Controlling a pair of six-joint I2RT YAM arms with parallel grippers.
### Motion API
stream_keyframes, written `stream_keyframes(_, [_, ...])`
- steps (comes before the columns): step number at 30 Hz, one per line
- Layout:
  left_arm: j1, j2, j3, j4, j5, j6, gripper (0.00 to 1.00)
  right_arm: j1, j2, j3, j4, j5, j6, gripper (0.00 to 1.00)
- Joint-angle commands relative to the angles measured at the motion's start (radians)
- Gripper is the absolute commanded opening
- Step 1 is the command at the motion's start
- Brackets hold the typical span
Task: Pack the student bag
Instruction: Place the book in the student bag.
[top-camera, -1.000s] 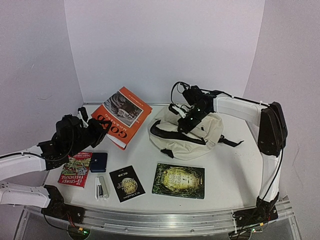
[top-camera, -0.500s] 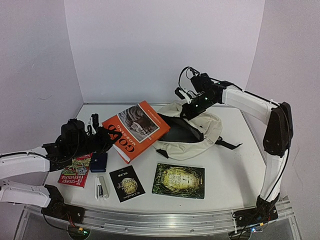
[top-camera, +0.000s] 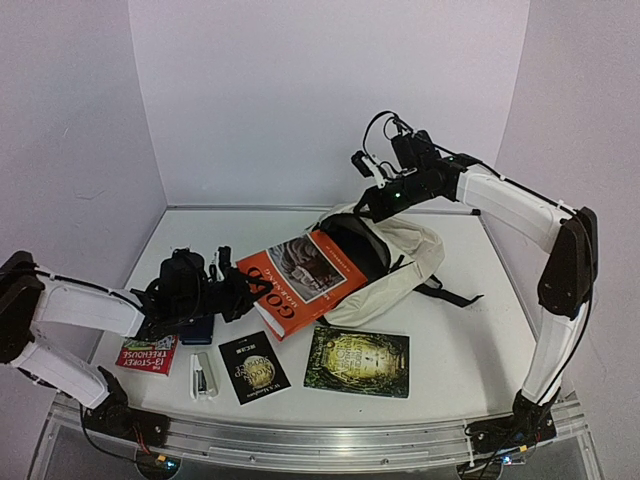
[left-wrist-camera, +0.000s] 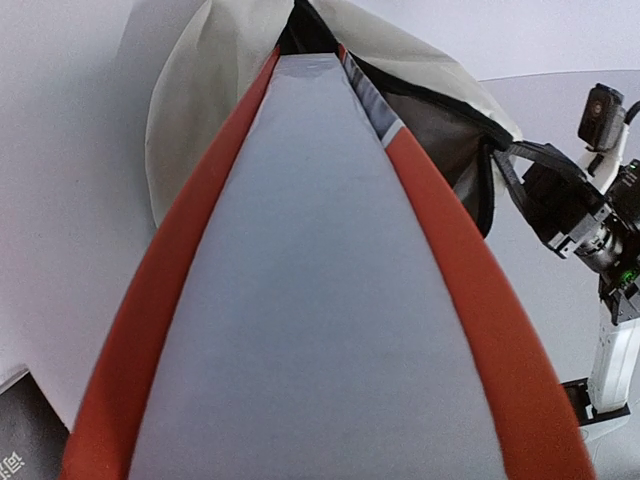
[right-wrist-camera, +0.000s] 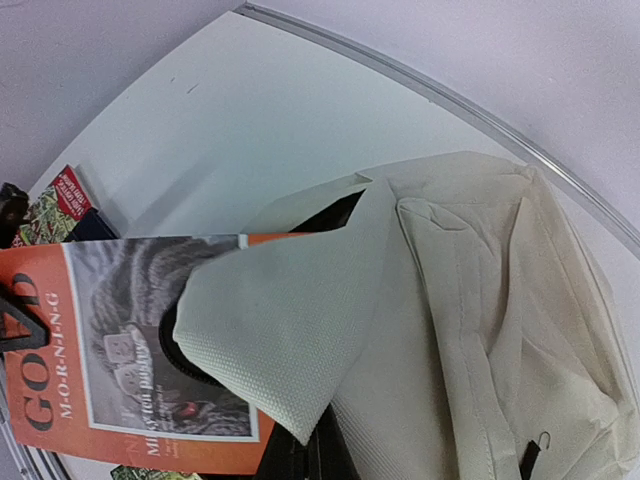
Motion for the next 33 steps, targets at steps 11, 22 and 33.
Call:
stream_keyframes(11, [-0.012, 0.386, 0.139, 0.543, 0.049, -0.190, 0.01, 0.001, -0.064, 0.006, 0.099, -0.180, 0.027, 0.00])
stream_keyframes(22, [-0.017, 0.691, 0.419, 0.628, -0.058, -0.295, 0.03, 0.001, -0.075, -0.014, 0.110, -0.234, 0.040, 0.00])
stream_keyframes(33, [-0.027, 0.876, 0.711, 0.538, -0.003, -0.311, 0.04, 0.002, -0.039, -0.013, 0.113, -0.369, 0.014, 0.00])
